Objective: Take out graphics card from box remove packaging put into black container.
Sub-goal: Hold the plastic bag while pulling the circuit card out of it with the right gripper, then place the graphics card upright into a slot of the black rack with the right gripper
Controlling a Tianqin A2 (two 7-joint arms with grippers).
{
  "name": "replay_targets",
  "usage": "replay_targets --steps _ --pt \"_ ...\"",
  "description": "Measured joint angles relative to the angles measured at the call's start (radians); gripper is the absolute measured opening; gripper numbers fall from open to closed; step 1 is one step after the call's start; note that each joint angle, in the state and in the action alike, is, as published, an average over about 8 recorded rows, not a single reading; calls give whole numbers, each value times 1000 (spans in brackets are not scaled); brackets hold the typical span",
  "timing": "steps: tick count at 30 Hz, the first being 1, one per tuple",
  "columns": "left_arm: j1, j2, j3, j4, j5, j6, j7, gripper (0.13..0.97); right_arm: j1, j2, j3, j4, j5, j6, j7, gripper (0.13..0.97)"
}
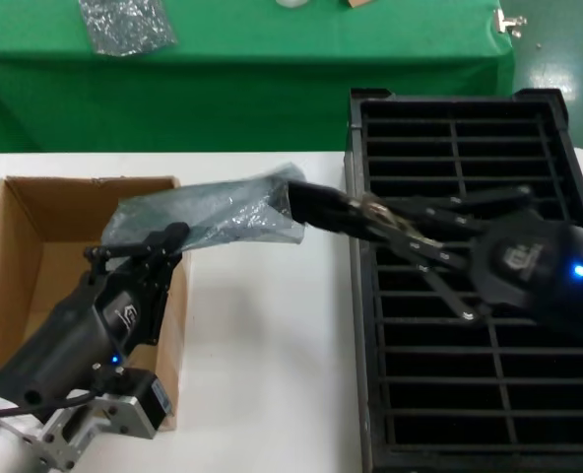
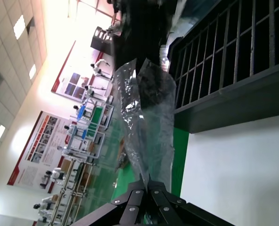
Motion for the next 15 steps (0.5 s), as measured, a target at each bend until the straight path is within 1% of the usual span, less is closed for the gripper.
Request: replay_targets --steps 5,9,15 --pt "0 0 0 0 0 0 0 139 -78 125 88 91 -43 25 88 188" --pt "0 0 0 0 0 0 0 139 -143 210 165 125 -59 29 138 188" --pt "0 0 0 0 0 0 0 139 -230 284 254 139 -69 32 176 188"
